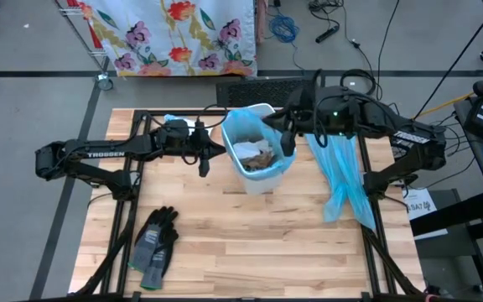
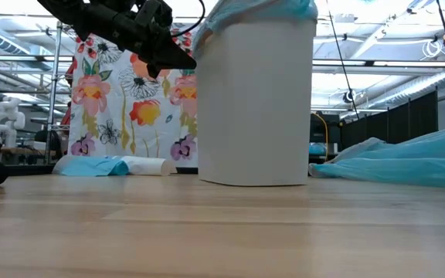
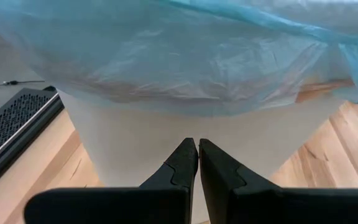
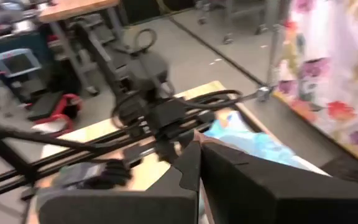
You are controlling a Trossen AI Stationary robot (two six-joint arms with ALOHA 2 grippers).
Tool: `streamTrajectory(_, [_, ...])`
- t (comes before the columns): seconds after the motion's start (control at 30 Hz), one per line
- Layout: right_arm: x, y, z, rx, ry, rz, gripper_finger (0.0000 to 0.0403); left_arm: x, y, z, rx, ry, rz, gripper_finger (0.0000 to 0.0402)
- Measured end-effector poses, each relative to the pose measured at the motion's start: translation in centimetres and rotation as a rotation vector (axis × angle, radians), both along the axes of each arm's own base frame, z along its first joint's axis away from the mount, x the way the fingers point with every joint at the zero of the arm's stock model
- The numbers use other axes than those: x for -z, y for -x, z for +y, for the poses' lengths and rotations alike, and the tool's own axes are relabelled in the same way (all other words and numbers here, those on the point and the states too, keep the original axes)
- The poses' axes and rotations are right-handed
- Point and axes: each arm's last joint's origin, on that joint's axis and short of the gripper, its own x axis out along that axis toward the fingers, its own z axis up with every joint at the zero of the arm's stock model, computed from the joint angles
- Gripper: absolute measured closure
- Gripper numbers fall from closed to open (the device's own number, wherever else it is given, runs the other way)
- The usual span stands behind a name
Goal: Place trash/remove bag and relplace
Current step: Remove trash bag from the trash bin
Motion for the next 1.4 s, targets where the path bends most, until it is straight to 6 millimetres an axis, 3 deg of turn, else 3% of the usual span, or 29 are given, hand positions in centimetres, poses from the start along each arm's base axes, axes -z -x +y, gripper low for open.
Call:
streamTrajectory(0.23, [0.4,0.0,-0.5,0.08,0.005,0.037,0.0403,0.0,0.0,-0.1,0.009,-0.019,0.001,0.0378])
streamTrajectory(0.4, [1.0,-0.2,-0.6,0.083,0.004,0.081,0.0403,0.1,-0.2,-0.8,0.075,-0.122,0.025,0.0378])
streamTrajectory(0.53, [1.5,-0.2,-0.7,0.1,-0.016,0.125,0.0403,0.3,-0.2,-1.6,0.021,-0.154,0.066,0.0378])
streamTrajectory(0.83, [2.5,0.2,-0.9,0.171,-0.103,0.202,0.0403,-0.7,1.6,-6.6,-0.138,-0.397,0.221,0.0378])
streamTrajectory(1.03, [3.6,-0.5,-1.2,0.176,-0.106,0.285,0.0403,-1.8,2.1,-10.0,-0.217,-0.305,0.131,0.0378])
streamTrajectory(1.27, [4.2,-1.2,-1.0,0.076,-0.148,0.318,0.0403,-3.4,1.6,-13.6,-0.153,-0.463,0.112,0.0378])
streamTrajectory(1.4, [4.2,-1.2,-0.6,0.065,-0.149,0.319,0.0403,-4.0,1.4,-14.2,-0.197,-0.467,0.093,0.0378])
